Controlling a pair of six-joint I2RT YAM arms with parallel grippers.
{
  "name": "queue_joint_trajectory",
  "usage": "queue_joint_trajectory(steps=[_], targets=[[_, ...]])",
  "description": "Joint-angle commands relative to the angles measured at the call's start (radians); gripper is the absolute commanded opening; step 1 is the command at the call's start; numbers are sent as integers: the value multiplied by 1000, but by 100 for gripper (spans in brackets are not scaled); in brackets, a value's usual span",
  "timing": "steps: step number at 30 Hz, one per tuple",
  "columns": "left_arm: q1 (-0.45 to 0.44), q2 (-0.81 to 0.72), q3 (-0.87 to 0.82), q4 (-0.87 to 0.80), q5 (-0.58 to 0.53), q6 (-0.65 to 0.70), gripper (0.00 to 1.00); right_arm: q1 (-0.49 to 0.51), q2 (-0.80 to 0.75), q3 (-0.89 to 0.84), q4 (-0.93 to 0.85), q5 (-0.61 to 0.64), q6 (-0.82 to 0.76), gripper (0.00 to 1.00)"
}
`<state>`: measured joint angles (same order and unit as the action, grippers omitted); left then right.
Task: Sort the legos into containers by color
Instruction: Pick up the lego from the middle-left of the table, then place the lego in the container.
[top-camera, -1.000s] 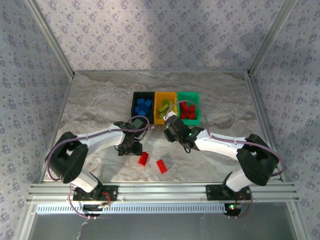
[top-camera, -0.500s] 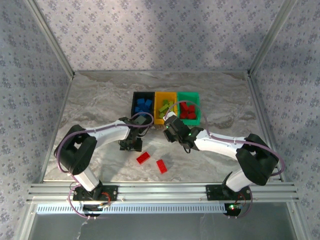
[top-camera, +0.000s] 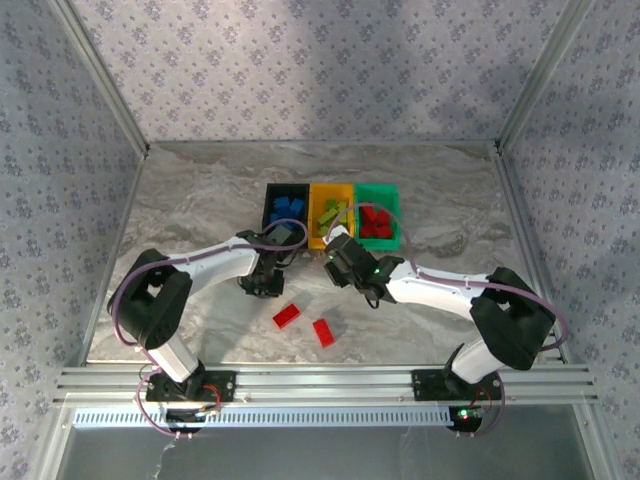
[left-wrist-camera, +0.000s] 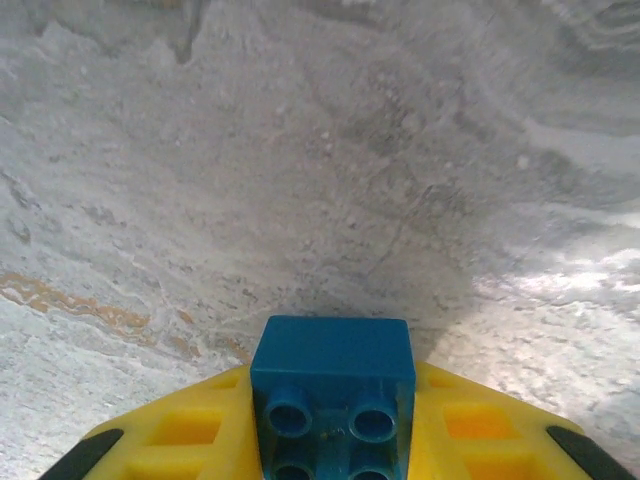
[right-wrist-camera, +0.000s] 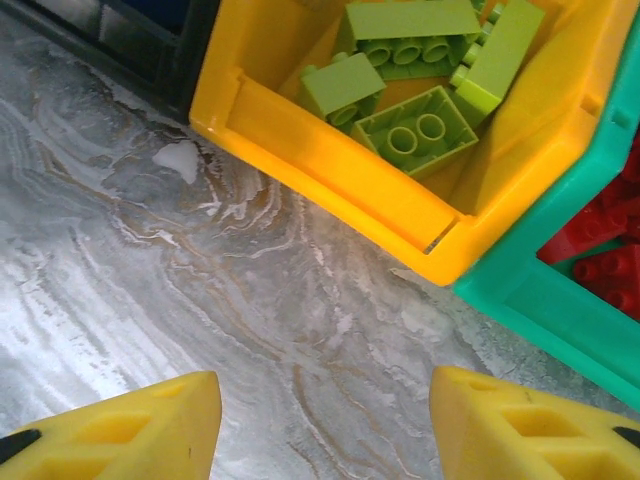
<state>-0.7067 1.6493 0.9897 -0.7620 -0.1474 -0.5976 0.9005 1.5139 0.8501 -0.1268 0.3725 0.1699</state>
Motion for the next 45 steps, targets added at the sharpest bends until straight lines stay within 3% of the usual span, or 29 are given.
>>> queue_joint_trajectory(steps=[1, 14, 22, 25, 33, 36, 39, 45], targets=[[1, -26, 70, -23, -23, 26, 25, 19, 10, 36, -13, 35, -16, 59], [78, 147, 525, -109, -84, 150, 26, 70, 20, 44, -6, 120, -38, 59], [200, 354, 798, -101, 21, 246, 26, 56, 9, 25, -5, 183, -49, 59], [213, 413, 839, -81, -18, 279, 27, 49, -5, 13, 10, 167, -40, 59], [227, 524, 922, -74, 15, 276, 30, 53, -4, 13, 17, 158, -38, 59], [228, 532, 921, -61, 7, 271, 36, 53, -7, 13, 13, 165, -40, 59], [228, 534, 928, -69, 10, 269, 49, 55, -17, 10, 13, 165, -39, 59], [218, 437, 845, -26, 7, 246, 56, 53, -18, 7, 19, 157, -34, 59]])
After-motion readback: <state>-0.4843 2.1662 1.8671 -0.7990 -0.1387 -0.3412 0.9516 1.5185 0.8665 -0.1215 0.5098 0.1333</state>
